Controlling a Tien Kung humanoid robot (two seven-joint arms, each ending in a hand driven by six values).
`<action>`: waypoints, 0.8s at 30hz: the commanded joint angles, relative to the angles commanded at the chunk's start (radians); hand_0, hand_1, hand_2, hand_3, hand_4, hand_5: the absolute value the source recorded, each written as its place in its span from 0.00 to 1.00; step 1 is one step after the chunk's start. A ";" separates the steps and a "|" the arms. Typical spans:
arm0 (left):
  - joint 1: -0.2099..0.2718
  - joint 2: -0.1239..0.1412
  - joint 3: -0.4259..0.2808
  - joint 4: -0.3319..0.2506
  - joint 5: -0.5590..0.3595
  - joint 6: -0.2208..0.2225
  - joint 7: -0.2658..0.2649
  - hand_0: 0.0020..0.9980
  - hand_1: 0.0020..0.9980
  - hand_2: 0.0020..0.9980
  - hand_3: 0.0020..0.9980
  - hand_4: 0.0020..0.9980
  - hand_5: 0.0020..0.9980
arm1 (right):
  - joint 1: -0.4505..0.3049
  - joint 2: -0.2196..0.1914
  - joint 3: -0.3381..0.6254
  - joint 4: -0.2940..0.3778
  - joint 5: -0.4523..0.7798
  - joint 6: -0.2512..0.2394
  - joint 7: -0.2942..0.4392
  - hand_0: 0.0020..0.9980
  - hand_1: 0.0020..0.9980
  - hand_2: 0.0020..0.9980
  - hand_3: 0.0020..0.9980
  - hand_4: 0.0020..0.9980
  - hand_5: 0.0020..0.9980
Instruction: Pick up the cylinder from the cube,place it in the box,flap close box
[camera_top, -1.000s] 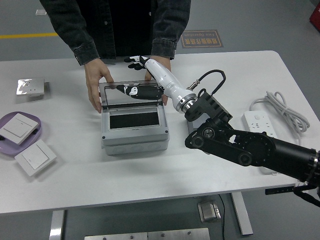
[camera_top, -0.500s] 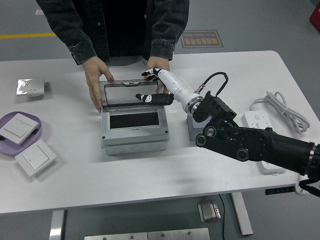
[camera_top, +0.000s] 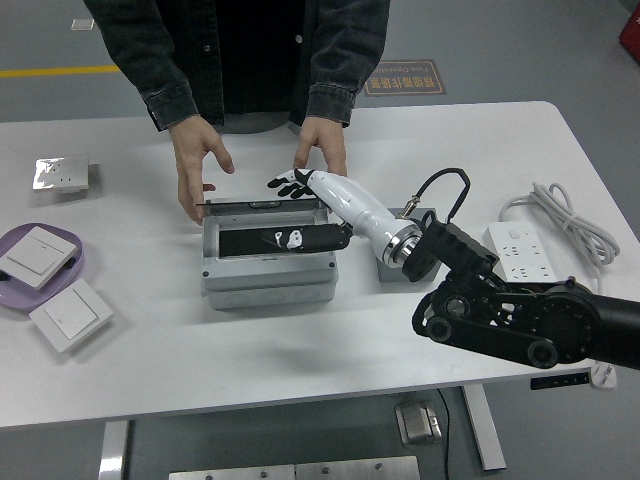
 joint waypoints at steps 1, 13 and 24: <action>0.001 0.000 0.002 0.000 -0.002 0.000 -0.001 0.61 0.63 0.61 0.64 0.71 0.26 | -0.007 -0.004 0.000 0.013 0.006 -0.004 0.003 0.74 0.70 0.72 0.78 0.83 0.46; 0.004 -0.001 0.012 0.000 -0.018 0.000 -0.007 0.61 0.63 0.61 0.64 0.71 0.26 | -0.086 -0.025 0.031 0.000 0.256 0.048 0.090 0.72 0.69 0.72 0.79 0.81 0.47; 0.019 0.000 0.015 0.000 -0.028 0.000 -0.010 0.61 0.63 0.61 0.64 0.72 0.26 | -0.238 -0.129 0.330 0.197 0.098 0.049 0.065 0.73 0.70 0.73 0.81 0.78 0.51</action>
